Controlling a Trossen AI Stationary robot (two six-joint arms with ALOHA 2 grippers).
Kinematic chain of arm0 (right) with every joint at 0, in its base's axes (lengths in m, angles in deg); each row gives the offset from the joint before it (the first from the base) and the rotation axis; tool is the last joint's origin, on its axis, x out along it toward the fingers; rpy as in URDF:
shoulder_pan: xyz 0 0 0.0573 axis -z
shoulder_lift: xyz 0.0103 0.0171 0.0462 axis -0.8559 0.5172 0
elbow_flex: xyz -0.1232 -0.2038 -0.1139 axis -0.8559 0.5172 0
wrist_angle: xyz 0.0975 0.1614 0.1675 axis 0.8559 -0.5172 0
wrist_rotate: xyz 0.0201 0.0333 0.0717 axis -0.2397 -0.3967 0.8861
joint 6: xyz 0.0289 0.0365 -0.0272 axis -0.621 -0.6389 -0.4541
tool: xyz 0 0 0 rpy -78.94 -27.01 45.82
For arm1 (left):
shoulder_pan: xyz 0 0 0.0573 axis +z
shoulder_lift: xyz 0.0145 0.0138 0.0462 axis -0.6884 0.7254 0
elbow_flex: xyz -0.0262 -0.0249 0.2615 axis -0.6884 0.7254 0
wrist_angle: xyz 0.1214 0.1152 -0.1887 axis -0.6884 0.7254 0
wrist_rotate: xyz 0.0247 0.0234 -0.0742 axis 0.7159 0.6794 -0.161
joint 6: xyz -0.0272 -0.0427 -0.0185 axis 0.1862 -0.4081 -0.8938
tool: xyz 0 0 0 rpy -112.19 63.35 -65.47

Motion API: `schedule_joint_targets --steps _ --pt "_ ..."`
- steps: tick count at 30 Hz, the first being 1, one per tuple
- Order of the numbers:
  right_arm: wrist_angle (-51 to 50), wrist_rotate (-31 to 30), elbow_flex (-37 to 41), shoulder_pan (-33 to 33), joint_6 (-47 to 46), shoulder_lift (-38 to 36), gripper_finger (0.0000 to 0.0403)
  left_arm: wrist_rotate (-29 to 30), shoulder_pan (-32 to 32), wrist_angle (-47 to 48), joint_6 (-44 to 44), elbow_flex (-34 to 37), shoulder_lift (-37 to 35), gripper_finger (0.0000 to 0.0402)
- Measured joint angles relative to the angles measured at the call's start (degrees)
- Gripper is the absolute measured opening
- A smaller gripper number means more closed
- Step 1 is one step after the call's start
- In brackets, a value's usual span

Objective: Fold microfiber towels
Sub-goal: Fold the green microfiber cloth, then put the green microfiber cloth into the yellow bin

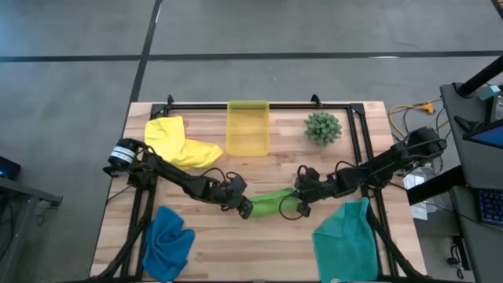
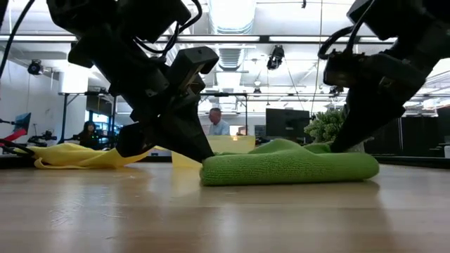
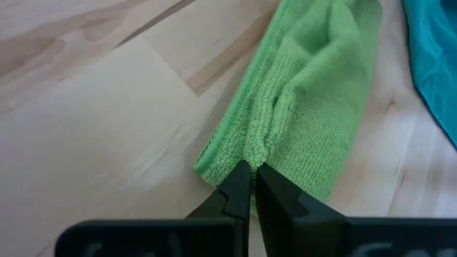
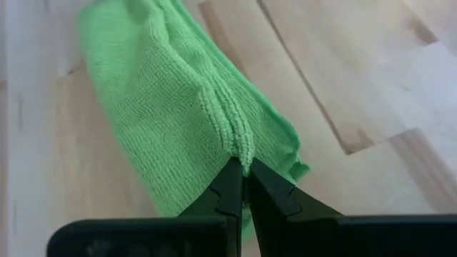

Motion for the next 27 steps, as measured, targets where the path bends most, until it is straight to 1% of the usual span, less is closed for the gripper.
schedule_joint_targets --steps 3,6,9,13,16,19,21,25,27 --pt "0.0 0.0 0.0 1.7 -0.8 0.0 0.0018 0.0 0.0 0.0 2.1 0.0 0.0 0.0" --pt "-0.1 0.3 0.1 3.6 -1.4 0.0 0.0039 0.1 0.1 0.0 2.2 0.0 0.0 0.0007" --pt "-0.1 0.5 0.0 5.8 -2.3 -0.2 0.007 0.8 0.1 -0.3 1.9 0.0 0.0 0.0036" --pt "0.0 0.3 -0.2 8.0 -2.3 -1.2 0.0115 1.0 0.2 0.0 1.6 0.0 0.0 0.0089" --pt "0.0 0.0 -0.6 8.6 0.5 -3.1 0.014 0.7 0.2 1.2 1.3 0.1 -0.4 0.0121" --pt "1.4 0.0 -1.1 8.4 5.6 -5.5 0.0154 -0.2 0.2 3.0 1.8 0.1 -1.7 0.0137" --pt "3.8 1.3 -1.1 7.6 8.5 -7.0 0.0158 -0.2 0.2 4.3 1.9 0.1 -3.0 0.014" --pt "8.7 8.4 -1.2 4.8 14.7 -7.7 0.0158 -0.1 0.2 6.4 2.3 0.1 -5.4 0.0141" --pt "10.9 10.6 -1.2 2.6 17.3 -6.8 0.0156 0.0 0.2 5.8 3.5 0.1 -6.5 0.0141"
